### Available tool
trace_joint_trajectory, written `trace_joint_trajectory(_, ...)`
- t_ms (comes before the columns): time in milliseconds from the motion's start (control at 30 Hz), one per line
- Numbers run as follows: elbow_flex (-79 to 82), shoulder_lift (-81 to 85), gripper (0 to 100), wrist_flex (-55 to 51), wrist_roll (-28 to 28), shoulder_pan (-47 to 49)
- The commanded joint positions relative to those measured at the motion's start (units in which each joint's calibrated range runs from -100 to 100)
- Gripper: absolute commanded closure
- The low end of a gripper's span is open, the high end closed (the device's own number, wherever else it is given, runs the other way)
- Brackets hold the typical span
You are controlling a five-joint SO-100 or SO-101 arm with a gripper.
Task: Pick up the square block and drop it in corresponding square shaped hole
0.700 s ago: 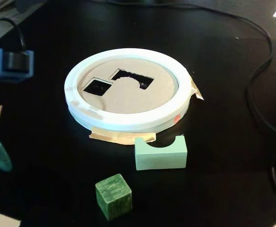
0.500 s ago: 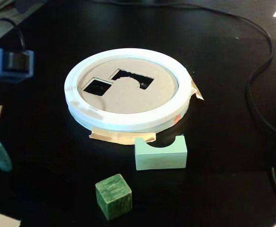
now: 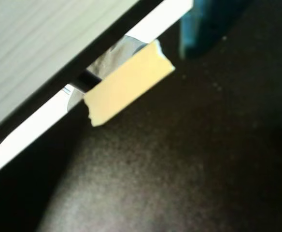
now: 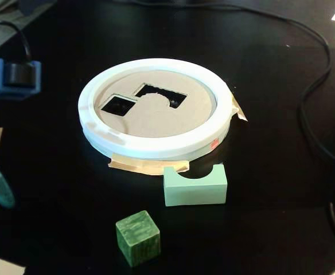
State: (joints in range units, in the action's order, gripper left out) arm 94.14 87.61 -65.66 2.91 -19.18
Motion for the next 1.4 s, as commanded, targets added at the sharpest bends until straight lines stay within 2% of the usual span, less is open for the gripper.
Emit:
trace_joint_trajectory(0,0.1,0.8,22,1.6,-0.3,-0.8)
trace_joint_trajectory(1167,-1.2,0.8,21,1.8,0.2,0.5)
trace_joint_trajectory(1367,-13.0,-0.3,22,1.7,0.3,0.8)
